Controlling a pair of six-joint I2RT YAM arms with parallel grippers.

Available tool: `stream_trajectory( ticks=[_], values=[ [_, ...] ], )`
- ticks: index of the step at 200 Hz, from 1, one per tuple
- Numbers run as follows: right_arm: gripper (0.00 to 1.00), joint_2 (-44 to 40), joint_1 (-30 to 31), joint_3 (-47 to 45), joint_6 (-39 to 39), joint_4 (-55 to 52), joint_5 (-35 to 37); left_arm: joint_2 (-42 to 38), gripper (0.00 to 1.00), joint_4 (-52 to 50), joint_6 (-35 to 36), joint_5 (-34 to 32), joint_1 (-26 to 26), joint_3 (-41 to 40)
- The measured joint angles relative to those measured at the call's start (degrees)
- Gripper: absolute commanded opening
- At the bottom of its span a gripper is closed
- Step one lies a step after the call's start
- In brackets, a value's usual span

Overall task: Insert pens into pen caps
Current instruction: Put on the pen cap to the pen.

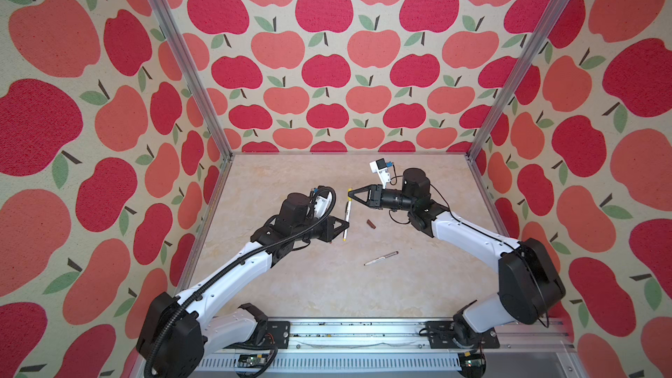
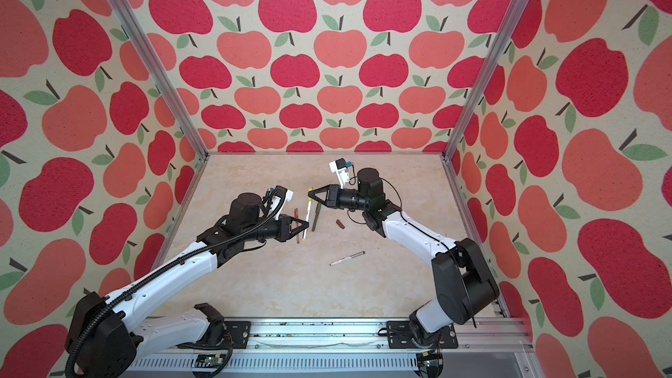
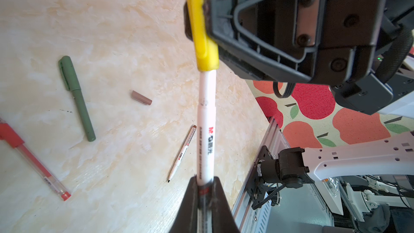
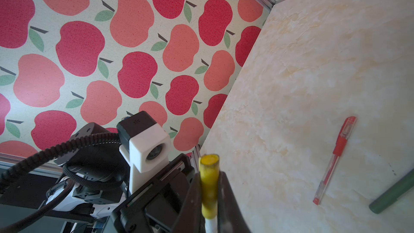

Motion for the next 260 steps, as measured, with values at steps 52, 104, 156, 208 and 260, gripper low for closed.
stream_trajectory(
  ticks=[52, 104, 156, 208, 260],
  values=[
    [0.0, -0.83, 0.5, -0.55, -0.04, 0.35, 0.92, -1.7, 0.0, 0.57, -0.28, -1.86, 0.0, -0.74],
    [0.0, -0.96, 2.32, -1.62, -0.07, 1.46, 2.4, -4.09, 0.0, 3.37, -1.44, -4.59, 0.02, -3.21],
    [0.0, -0.96, 3.13, -1.99, -1.36, 1.6, 4.37, -4.31, 0.0, 3.43, -1.44, -5.09, 0.66, -3.45],
    [0.0, -1.05, 4.5, -2.4, -3.13, 1.6, 6.86, -4.22, 0.0, 2.45, 0.07, -3.89, 1.92, -3.45],
    [0.0, -1.01, 5.9, -2.49, -5.46, 1.44, 9.7, -3.43, 0.0, 1.73, 1.99, -1.29, 3.96, -3.15]
  ],
)
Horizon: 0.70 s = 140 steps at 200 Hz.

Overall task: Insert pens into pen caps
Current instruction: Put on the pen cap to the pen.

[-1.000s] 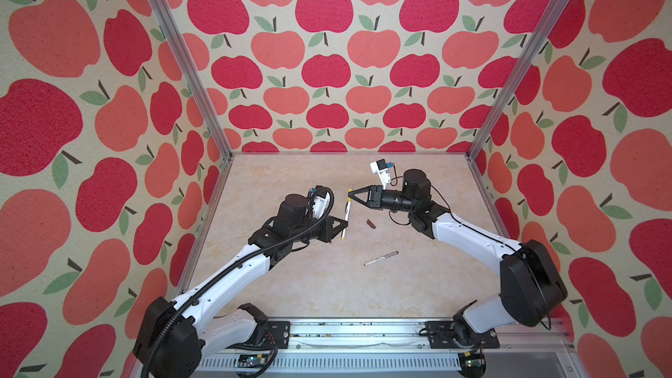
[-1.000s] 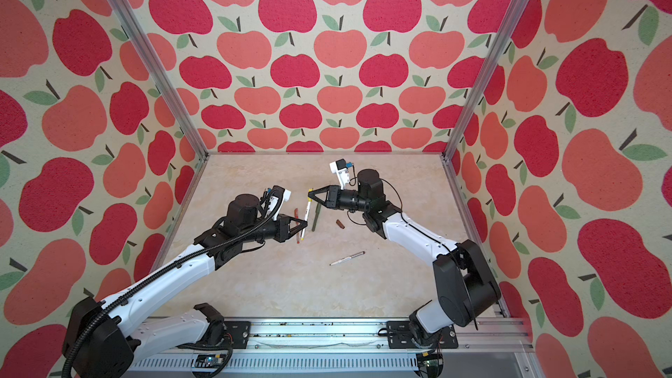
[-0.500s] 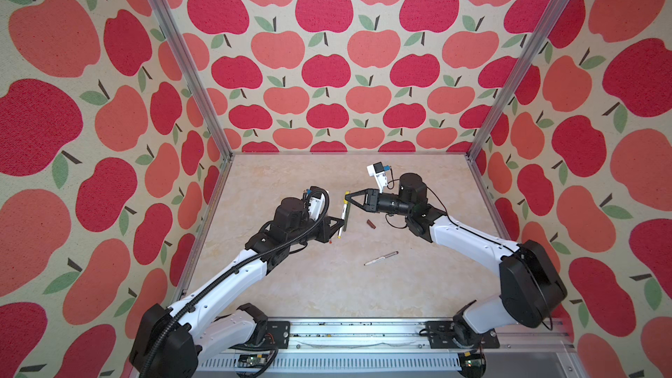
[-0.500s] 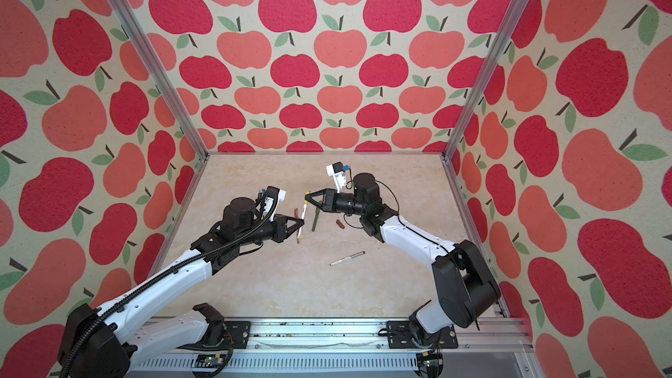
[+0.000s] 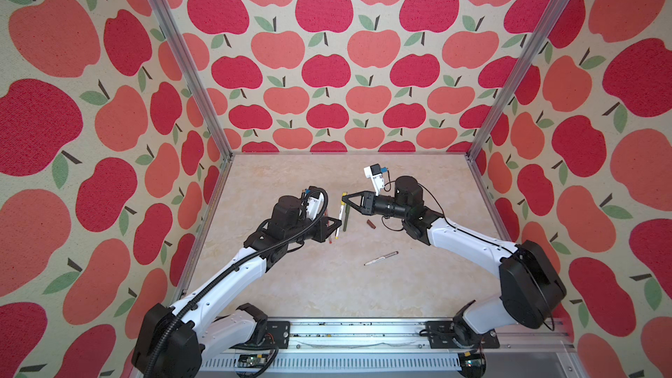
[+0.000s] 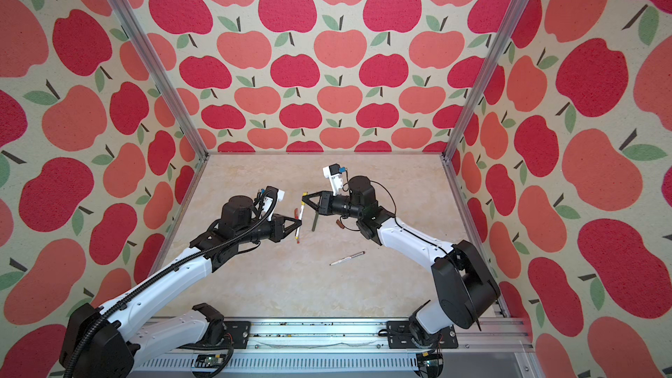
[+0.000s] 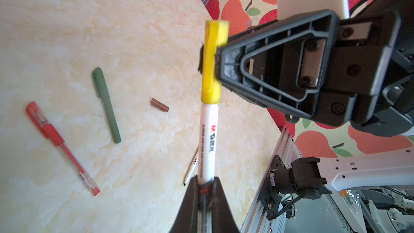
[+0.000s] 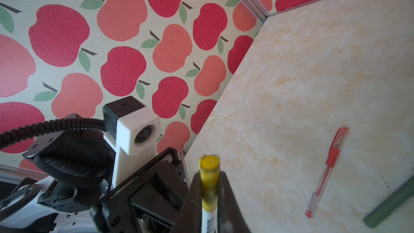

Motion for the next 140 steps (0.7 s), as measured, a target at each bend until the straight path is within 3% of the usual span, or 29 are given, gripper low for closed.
stream_trajectory(
  ticks=[140],
  values=[
    [0.0, 0.74, 1.66, -2.64, -1.03, 3.98, 2.84, 2.34, 0.0, -3.17, 1.42, 2.01, 1.01, 1.79]
  ],
)
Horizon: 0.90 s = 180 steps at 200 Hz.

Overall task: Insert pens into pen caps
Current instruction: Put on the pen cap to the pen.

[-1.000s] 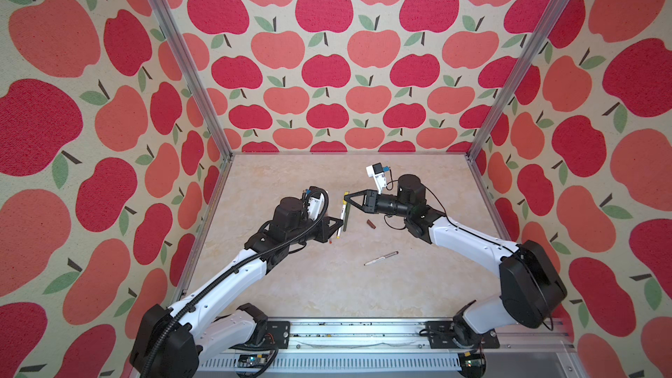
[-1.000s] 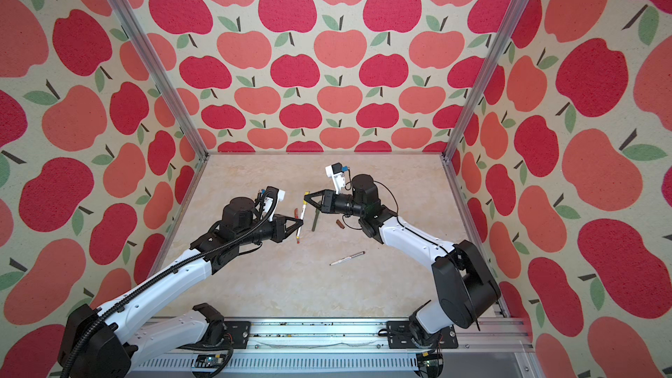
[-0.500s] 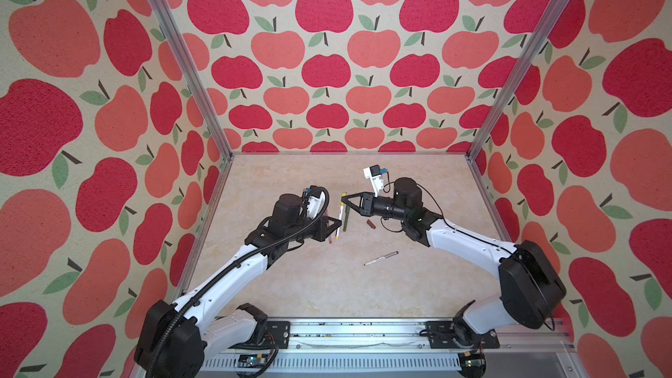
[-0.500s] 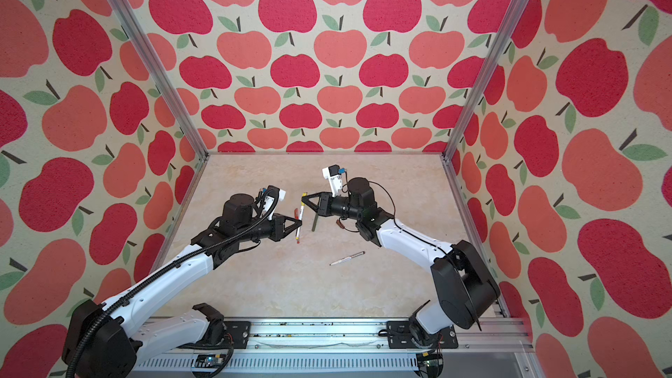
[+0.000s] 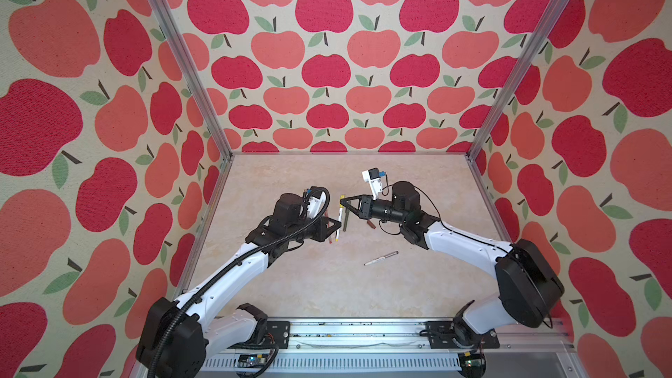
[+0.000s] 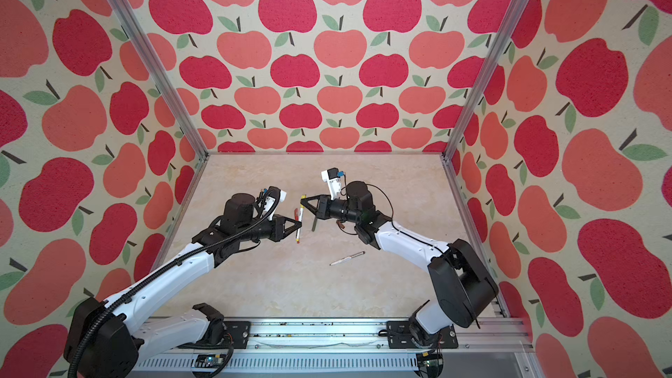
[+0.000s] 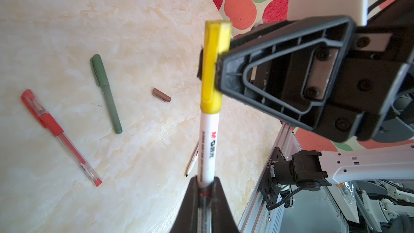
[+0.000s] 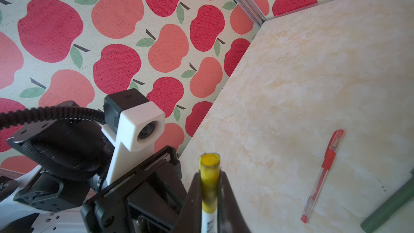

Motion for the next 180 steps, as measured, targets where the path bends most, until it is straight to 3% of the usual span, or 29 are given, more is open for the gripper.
stream_trajectory(
  ticks=[180],
  values=[
    [0.0, 0.39, 1.73, -1.66, -0.31, 2.89, 2.54, 1.88, 0.0, -4.72, 1.6, 1.51, 0.81, 2.86]
  ],
)
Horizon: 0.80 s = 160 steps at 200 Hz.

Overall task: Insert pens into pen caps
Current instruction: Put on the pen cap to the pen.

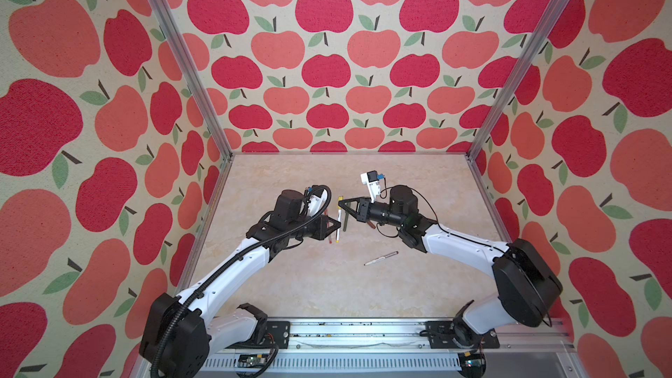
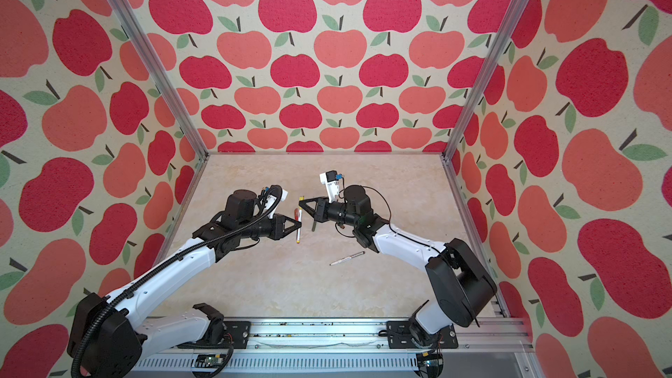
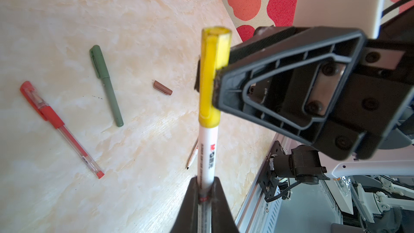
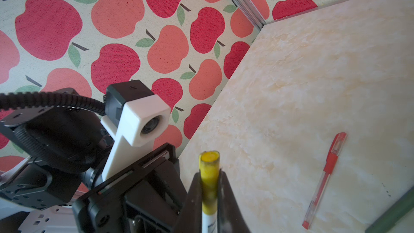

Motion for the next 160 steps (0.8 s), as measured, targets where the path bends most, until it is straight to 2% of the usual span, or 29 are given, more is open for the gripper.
stream_trajectory(
  ticks=[111, 133, 160],
  values=[
    [0.0, -0.57, 0.0, 5.68, -4.46, -8.39, -0.46, -0.02, 0.0, 4.28, -0.2, 2.62, 1.25, -0.33],
    [0.06, -0.63, -0.13, 6.51, -5.35, -9.79, -0.7, -0.02, 0.0, 5.57, -0.24, 2.82, 1.27, -0.63],
    [0.22, -0.68, -0.5, 7.04, -5.7, -10.6, -1.64, -0.17, 0.0, 6.97, -0.2, 2.86, 1.27, -1.25]
  ],
)
